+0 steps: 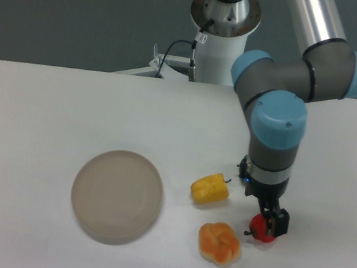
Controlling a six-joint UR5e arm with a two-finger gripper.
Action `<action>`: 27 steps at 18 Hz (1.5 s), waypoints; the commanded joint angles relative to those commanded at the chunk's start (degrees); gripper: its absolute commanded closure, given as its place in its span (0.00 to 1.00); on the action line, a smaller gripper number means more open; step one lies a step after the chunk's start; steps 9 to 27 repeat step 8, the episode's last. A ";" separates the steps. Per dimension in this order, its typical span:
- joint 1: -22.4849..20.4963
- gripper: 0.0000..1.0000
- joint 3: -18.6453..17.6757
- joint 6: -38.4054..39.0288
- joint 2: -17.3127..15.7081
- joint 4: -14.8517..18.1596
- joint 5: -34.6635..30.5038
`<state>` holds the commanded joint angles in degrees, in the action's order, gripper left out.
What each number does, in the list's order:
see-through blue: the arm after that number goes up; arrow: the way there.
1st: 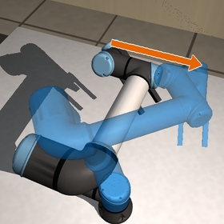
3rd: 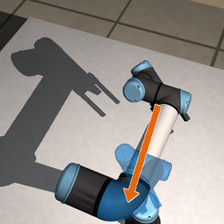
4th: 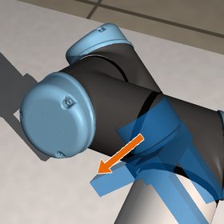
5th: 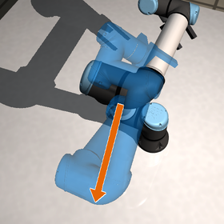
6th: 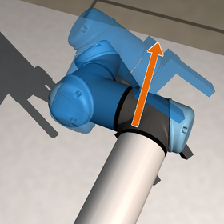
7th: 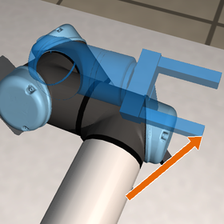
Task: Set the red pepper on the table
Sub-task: 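Lift the open gripper up away from the red pepper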
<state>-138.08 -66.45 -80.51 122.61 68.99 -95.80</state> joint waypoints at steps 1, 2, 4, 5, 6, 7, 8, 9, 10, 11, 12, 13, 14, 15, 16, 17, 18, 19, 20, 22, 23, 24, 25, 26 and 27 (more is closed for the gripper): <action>0.44 0.00 0.00 -0.09 -0.09 0.00 -0.09; 0.53 0.00 0.00 -0.09 0.00 -0.09 -0.09; 0.53 0.00 0.00 -0.18 0.09 -0.26 -0.09; 0.62 0.00 0.00 -0.26 0.09 -0.35 -0.09; 0.62 0.00 0.00 -0.61 0.09 -0.35 -0.09; 0.62 0.00 0.00 -0.88 0.17 -0.35 -0.09; 0.62 0.00 0.09 -0.88 0.18 -0.35 0.00; 0.62 0.00 0.09 -0.88 0.18 -0.35 0.00; 0.62 0.00 0.09 -0.88 0.18 -0.35 0.00; 0.62 0.00 0.09 -0.88 0.18 -0.35 0.00; 0.62 0.00 0.09 -0.88 0.18 -0.35 0.00; 0.62 0.00 0.09 -0.88 0.18 -0.35 0.00; 0.62 0.00 0.09 -0.88 0.18 -0.35 0.00; 0.62 0.00 0.09 -0.88 0.18 -0.35 0.00; 0.62 0.00 0.09 -0.88 0.18 -0.35 0.00; 0.62 0.00 0.09 -0.88 0.18 -0.35 0.00; 0.62 0.00 0.09 -0.88 0.18 -0.35 0.00; 0.62 0.00 0.09 -0.88 0.18 -0.35 0.00; 0.62 0.00 0.09 -0.88 0.18 -0.35 0.00; 0.62 0.00 0.09 -0.88 0.18 -0.35 0.00; 0.62 0.00 0.09 -0.88 0.18 -0.35 0.00; 0.62 0.00 0.09 -0.88 0.18 -0.35 0.00; 0.62 0.00 0.09 -0.88 0.18 -0.35 0.00; 0.62 0.00 0.09 -0.88 0.18 -0.35 0.00; 0.62 0.00 0.09 -0.88 0.18 -0.35 0.00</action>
